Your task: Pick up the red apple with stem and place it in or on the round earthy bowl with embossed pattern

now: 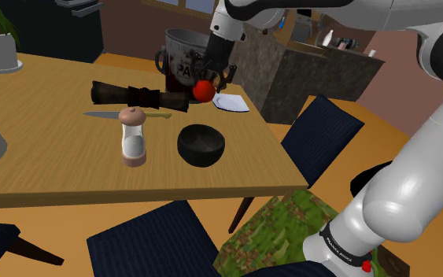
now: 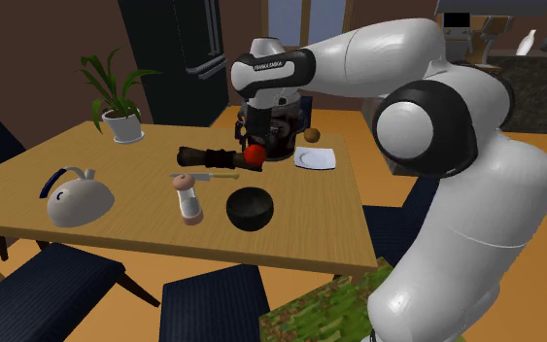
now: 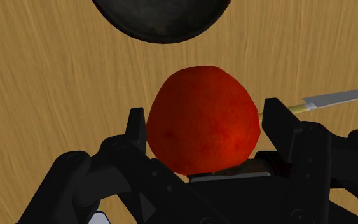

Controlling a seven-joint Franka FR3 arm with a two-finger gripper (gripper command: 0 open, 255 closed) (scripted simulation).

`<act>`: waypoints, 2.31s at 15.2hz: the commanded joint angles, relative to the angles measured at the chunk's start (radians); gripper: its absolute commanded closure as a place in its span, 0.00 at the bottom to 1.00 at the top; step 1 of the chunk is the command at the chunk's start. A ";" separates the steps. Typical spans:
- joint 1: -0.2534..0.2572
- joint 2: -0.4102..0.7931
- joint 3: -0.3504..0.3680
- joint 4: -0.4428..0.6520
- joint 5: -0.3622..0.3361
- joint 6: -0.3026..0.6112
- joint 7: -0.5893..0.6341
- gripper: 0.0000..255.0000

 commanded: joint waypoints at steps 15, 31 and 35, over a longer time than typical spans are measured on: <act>0.071 -0.267 0.076 -0.359 0.063 0.113 0.109 1.00; 0.075 -0.227 0.084 -0.463 0.067 0.256 0.097 1.00; 0.075 -0.227 0.084 -0.463 0.067 0.256 0.097 0.00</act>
